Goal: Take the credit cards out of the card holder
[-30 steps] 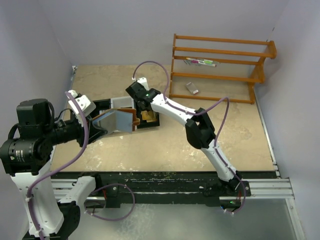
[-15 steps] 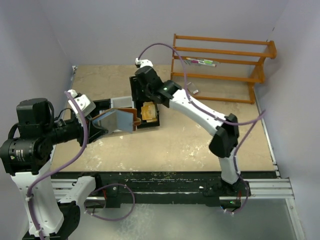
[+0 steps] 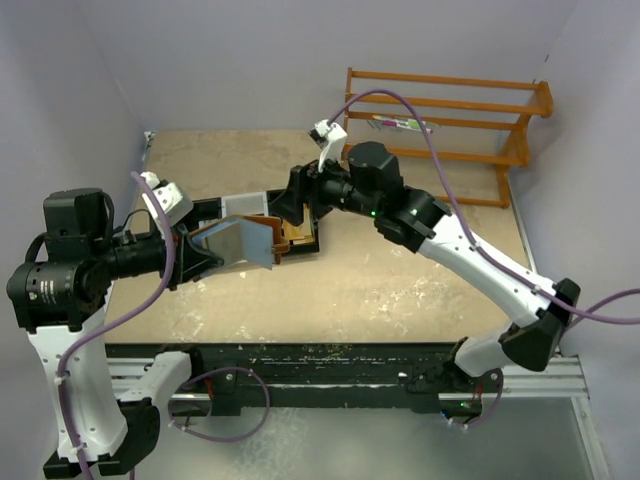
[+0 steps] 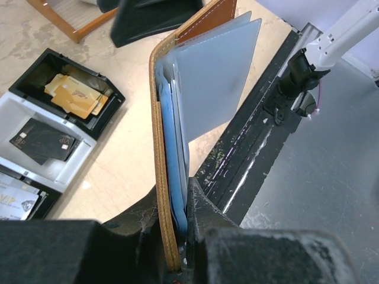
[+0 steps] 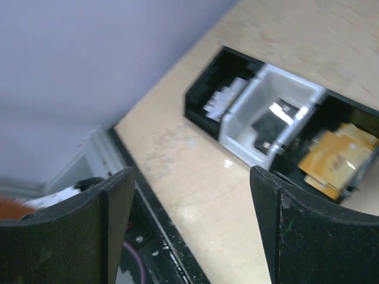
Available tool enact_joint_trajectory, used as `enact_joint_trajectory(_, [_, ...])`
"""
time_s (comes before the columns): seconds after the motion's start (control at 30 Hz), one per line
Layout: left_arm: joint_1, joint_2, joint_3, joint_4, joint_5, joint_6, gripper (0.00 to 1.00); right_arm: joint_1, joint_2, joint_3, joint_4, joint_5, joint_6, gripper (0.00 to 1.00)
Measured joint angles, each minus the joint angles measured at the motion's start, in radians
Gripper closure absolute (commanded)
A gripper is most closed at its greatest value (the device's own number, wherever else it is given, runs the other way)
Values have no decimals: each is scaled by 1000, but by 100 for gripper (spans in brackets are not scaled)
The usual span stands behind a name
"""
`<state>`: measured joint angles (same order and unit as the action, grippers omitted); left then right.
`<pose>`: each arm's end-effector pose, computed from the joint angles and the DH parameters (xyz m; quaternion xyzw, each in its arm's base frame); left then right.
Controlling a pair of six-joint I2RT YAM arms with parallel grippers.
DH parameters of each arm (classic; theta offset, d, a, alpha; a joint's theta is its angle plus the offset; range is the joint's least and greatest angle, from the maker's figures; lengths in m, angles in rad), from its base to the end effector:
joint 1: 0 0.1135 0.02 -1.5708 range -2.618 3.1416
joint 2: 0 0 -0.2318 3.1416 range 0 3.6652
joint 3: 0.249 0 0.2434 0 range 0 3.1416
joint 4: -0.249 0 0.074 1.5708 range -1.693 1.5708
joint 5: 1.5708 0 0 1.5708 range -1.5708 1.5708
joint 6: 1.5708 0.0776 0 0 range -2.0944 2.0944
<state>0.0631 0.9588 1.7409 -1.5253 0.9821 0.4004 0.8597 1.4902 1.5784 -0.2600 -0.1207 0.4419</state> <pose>0.1020 -0.0582 0.4328 0.3224 0.7641 -0.3388 0.4443 0.2408 0.2939 0.3993 -0.1964 0.7391 0.4261 0.4833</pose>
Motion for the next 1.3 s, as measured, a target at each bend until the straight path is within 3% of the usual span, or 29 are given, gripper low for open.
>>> enact_joint_trajectory(0.27, [0, 26, 0, -4, 37, 4, 90, -14, -184, -180, 236, -256, 30, 18])
enact_joint_trajectory(0.43, [0, 40, 0, -11, 41, 11, 90, -28, -246, -193, 367, -366, 71, 14])
enact_joint_trajectory(0.53, [0, 43, -13, -9, 40, 12, 90, -29, -266, -202, 452, -415, 83, 3])
enact_joint_trajectory(0.6, [0, 44, -25, -10, 37, 13, 90, -29, -267, -204, 495, -450, 89, 2])
enact_joint_trajectory(0.9, [0, 48, -27, -9, 36, 12, 90, -6, -220, -217, 511, -473, 68, 2])
enact_joint_trajectory(1.13, [0, 48, -27, -9, 40, 12, 89, 63, -156, -217, 413, -421, -3, 13])
enact_joint_trajectory(1.3, [0, 53, -26, -9, 45, 11, 89, 82, -148, -217, 378, -373, -34, 41])
